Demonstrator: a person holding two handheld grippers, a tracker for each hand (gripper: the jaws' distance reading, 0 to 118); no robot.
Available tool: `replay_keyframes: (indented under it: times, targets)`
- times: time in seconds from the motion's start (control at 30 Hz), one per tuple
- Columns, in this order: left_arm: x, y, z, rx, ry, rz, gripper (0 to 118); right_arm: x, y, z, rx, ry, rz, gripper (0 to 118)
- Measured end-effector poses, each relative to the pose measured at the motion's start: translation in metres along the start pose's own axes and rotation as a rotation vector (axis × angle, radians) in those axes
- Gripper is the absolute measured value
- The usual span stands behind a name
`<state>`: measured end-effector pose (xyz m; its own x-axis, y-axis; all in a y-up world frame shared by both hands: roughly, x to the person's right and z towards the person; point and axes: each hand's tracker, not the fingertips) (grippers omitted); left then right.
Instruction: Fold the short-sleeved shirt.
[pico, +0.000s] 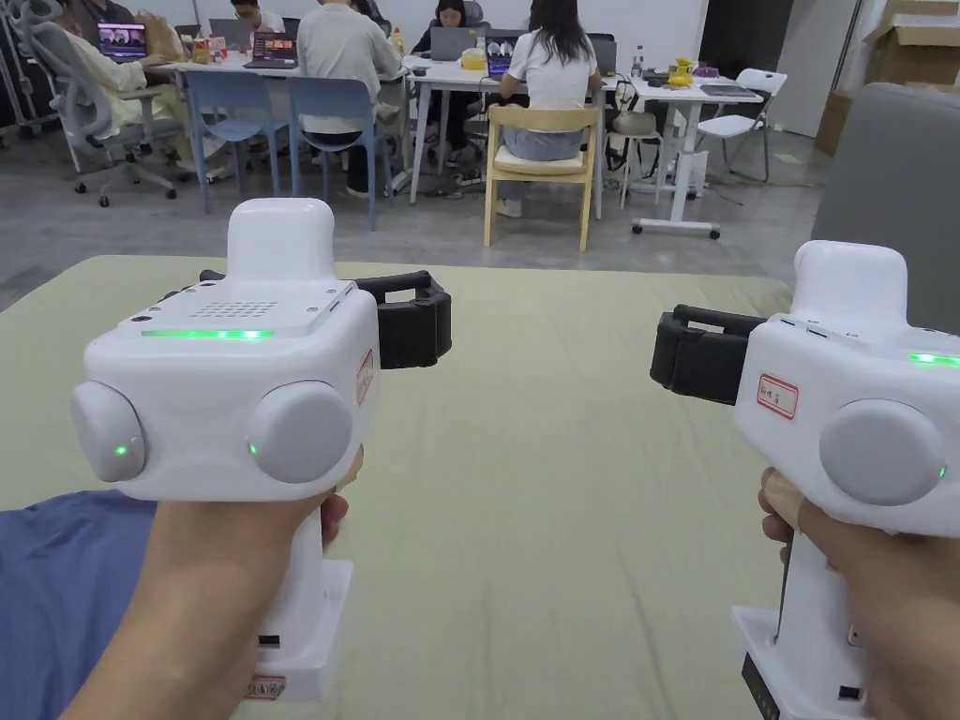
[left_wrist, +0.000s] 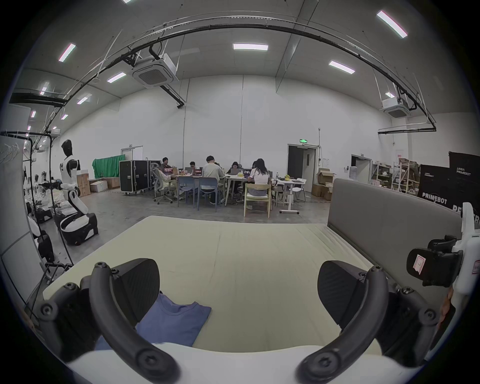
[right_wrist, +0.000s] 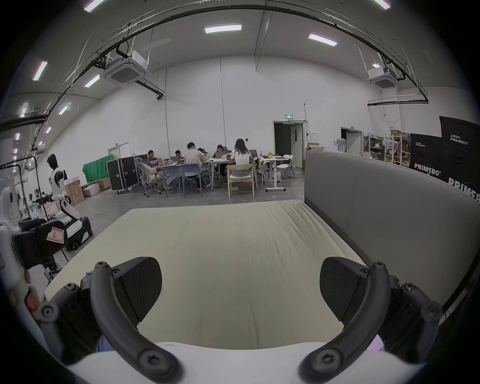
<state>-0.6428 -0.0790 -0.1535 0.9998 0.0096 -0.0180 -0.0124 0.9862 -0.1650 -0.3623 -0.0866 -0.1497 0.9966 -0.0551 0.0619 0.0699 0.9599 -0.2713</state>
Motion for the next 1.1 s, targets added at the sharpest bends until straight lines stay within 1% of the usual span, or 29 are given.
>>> replay_keyframes:
  times: [0.17, 0.33, 0.47, 0.63, 0.87, 0.97, 1.1]
  targets:
    - [-0.0011, 0.0001, -0.0016, -0.003, 0.002, -0.003, 118, 0.0, -0.0008, -0.0007, -0.003, 0.002, -0.001, 118]
    - [-0.0015, 0.0003, -0.0019, -0.005, 0.0, -0.001, 118, -0.0015, -0.0016, -0.0023, -0.001, -0.017, 0.02, 118]
    - [0.0004, -0.0005, -0.0014, -0.001, 0.0, -0.015, 118, -0.0002, -0.0026, -0.0031, -0.009, -0.01, 0.008, 118]
    - [-0.0029, 0.0012, -0.0008, -0.011, -0.033, 0.02, 118, -0.0001, -0.0031, -0.0018, -0.004, 0.004, 0.012, 118]
    - [-0.0026, 0.0009, 0.0008, -0.003, -0.029, 0.015, 118, -0.001, -0.004, -0.0003, 0.007, 0.004, 0.033, 118]
    - [-0.0031, 0.0009, 0.0008, -0.005, -0.032, 0.02, 118, 0.0015, -0.0051, 0.0014, 0.008, 0.032, 0.023, 118]
    - [-0.0023, 0.0009, 0.0001, -0.013, -0.045, 0.017, 118, 0.0017, -0.0043, 0.0018, 0.008, 0.033, 0.02, 118]
